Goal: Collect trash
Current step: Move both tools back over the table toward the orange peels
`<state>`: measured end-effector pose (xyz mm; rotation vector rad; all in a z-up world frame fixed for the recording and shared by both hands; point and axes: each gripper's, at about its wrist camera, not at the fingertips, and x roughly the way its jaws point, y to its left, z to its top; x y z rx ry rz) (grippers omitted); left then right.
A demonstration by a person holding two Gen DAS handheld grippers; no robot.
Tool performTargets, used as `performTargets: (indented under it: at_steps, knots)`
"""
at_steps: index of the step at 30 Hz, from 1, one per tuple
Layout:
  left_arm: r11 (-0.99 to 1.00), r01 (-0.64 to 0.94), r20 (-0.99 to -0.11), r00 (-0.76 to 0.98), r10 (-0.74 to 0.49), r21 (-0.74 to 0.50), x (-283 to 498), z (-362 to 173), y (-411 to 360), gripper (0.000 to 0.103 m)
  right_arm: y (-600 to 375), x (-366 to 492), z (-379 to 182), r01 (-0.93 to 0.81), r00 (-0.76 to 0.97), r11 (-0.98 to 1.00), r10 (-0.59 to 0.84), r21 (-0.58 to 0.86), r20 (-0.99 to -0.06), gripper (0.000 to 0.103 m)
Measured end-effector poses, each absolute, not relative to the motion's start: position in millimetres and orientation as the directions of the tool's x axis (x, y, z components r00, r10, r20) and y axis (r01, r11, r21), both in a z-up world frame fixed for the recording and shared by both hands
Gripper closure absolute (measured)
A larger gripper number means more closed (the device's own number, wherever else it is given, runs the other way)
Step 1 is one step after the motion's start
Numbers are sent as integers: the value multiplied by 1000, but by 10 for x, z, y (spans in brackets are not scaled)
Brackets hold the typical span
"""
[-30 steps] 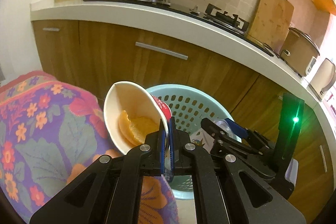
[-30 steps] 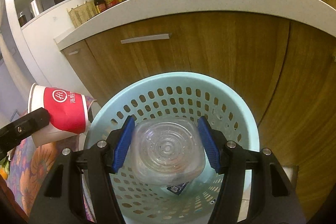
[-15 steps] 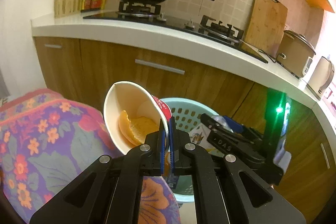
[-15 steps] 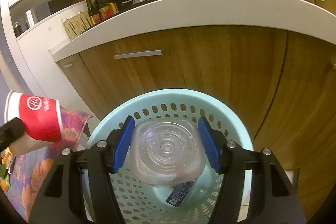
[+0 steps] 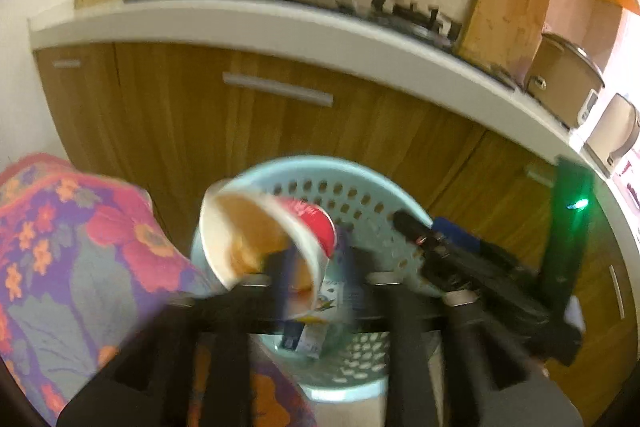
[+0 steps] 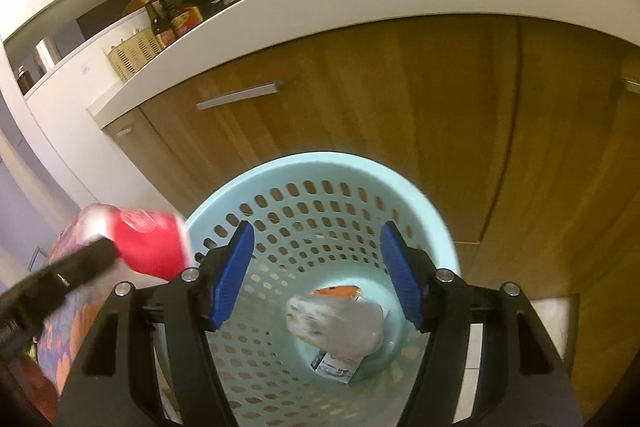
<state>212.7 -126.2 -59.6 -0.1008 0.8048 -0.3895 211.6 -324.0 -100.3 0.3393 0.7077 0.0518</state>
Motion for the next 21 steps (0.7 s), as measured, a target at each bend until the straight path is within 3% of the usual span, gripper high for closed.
performTargets:
  at_steps: [2,11,15,21]
  knots:
    - [927,295,-689,623,-370,-231,2111,-653,-1250,57,-3292,2058,-984,69,762,937,173,343,-624,41]
    - [940,270,-671,660,-338,-208,1737,-481,-948,55,-3042,1733,-645,-30,795,951,209,307,-569,41]
    - [961,197,-635,722,-275,-194,1363,-311,-592,39,-2627,1537,-383,-163,810,951,281,262,-514,41]
    - [987,10,-552,828,-97,-159,659,-52,102,34,-1871,1289,-84,-376,779,902,431,211,-455,35]
